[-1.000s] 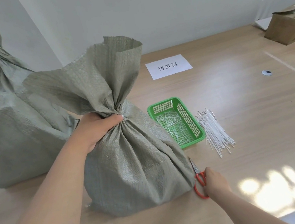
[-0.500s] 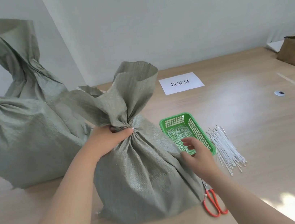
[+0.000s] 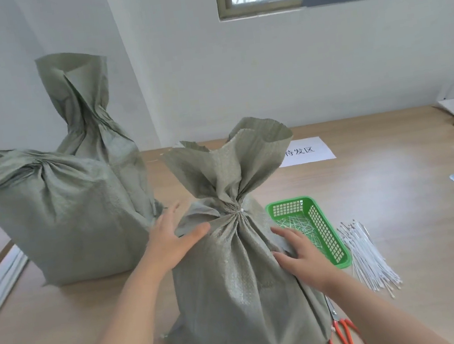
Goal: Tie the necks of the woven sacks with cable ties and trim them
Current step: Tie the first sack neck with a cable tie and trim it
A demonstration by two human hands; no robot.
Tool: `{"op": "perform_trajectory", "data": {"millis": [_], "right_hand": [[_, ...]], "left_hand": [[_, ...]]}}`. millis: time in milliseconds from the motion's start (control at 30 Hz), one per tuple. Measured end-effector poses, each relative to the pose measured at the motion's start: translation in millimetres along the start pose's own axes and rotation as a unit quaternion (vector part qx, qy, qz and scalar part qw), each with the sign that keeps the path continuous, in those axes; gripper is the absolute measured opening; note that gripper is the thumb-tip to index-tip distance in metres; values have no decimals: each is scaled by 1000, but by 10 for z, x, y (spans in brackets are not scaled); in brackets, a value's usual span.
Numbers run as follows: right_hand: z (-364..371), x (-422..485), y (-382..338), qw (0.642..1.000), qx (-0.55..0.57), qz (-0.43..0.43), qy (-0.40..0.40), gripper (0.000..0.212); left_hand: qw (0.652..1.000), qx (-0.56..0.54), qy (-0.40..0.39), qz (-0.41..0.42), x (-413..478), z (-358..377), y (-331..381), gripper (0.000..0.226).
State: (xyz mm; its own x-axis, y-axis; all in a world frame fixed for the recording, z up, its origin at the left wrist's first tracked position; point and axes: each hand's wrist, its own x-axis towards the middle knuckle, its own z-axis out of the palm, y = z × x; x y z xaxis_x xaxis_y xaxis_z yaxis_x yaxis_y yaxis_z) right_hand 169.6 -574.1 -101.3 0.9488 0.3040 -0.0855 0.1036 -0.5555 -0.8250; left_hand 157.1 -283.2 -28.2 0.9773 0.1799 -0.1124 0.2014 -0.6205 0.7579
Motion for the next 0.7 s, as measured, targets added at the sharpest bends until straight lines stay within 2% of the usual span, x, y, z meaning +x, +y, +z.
{"op": "perform_trajectory", "data": {"millis": [100,167,233,267,300,367,400,500,700], "right_hand": [[8,-62,37,999,46,1,-19,55],[7,-128,40,993,107,15,-36,56],[1,-184,57,985,154,26,-71,70],[2,-200,90,983,158,28,-91,81],[4,-213,113,981,160,30,-110,89],[26,-224,149,978,159,36,-133,97],[48,-227,164,977,161,37,-131,97],[106,-248,172,979,171,41,-108,97],[221,-333,272,987,131,37,-81,122]], "left_hand": [[975,-218,-31,-39,-155,57,-210,90],[954,-289,-46,-61,-249,130,-369,87],[940,-327,-56,-76,-334,241,-483,71],[935,-339,-57,-80,-374,306,-533,67],[933,-345,-61,-84,-411,363,-584,74],[936,-337,-64,-84,-462,442,-689,103],[938,-330,-66,-82,-481,471,-734,111],[940,-318,-76,-94,-495,494,-878,108],[945,-275,-138,-114,-545,553,-1110,101]]}}
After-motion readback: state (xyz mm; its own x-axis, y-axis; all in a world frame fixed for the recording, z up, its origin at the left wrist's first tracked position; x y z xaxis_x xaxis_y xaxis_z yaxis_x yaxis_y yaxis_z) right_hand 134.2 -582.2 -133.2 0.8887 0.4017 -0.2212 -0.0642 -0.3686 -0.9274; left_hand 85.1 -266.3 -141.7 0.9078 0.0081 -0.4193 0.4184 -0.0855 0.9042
